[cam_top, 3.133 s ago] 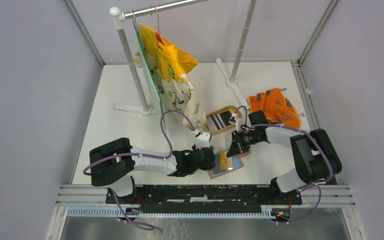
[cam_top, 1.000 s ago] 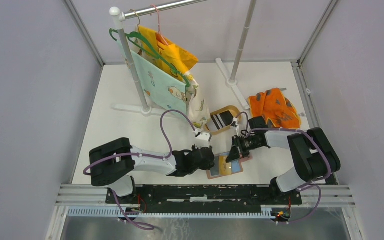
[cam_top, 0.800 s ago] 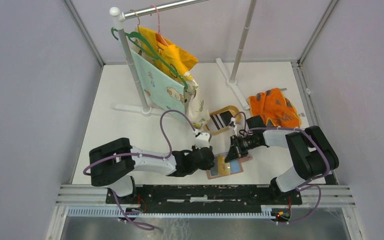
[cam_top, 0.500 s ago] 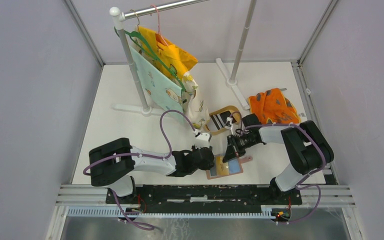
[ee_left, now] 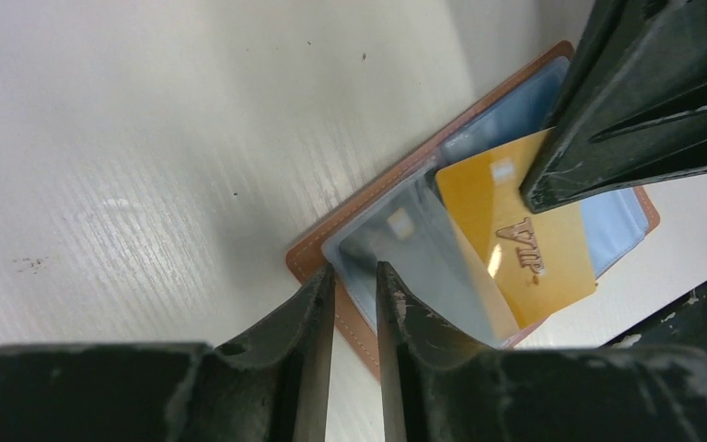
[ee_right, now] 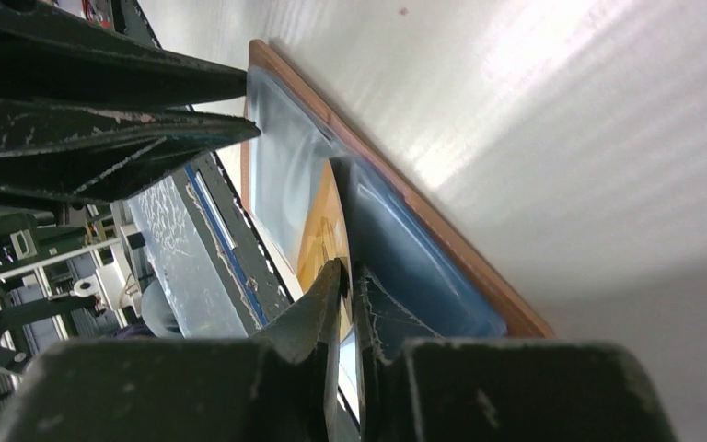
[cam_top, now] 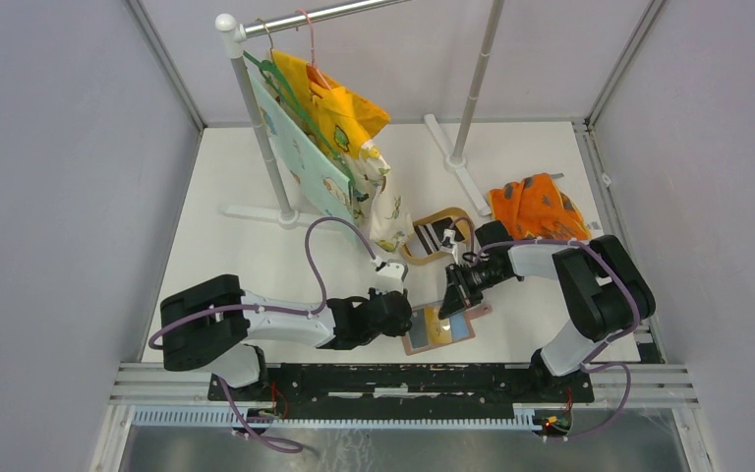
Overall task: Put the credit cards into the card holder
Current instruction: Insert the credit card into the card holder.
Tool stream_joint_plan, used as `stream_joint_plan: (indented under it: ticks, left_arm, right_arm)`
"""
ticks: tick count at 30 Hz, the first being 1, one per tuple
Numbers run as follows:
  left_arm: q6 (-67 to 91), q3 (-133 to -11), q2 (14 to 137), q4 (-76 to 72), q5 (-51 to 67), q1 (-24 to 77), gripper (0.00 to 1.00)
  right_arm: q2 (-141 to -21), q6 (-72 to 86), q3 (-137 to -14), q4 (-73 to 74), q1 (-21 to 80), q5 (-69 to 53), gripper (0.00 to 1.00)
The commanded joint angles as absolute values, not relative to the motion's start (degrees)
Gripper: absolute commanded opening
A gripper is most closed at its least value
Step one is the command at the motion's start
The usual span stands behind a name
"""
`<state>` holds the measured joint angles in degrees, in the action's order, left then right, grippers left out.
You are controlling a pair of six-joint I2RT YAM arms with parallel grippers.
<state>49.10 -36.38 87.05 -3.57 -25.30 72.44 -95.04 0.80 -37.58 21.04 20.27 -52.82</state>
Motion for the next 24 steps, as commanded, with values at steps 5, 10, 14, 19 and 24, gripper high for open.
stream_joint_plan:
  ticks: [5,10,14,19,24]
  left_arm:
    - [46.93,-37.71,86.69,-2.33,-27.35,72.66,0.28]
    - [46.85,-37.26,84.30,-1.76,-27.71,73.41,0.28]
    - [46.24,-37.57,84.66,-2.01,-27.34,73.80,0.28]
    - [46.00,-38.25,87.28,-3.21,-27.07,73.84,0.28]
    - [45.75,-38.90,88.61,-3.34,-27.20,73.88,0.28]
  right_arm:
    - [-93.17,-0.09,-34.75,19.83,18.53,-48.86,0.12]
    - [-93.89,2.11,-34.27,19.03,18.65,-49.34,0.12]
    - [-95.91,2.61,-35.45,19.23,19.49,-49.98,0.12]
    - [-97.85,2.89,-37.54,19.76,21.10,-51.15,0.12]
    - [-99.20,3.30,-38.82,20.02,22.12,-50.98,0.12]
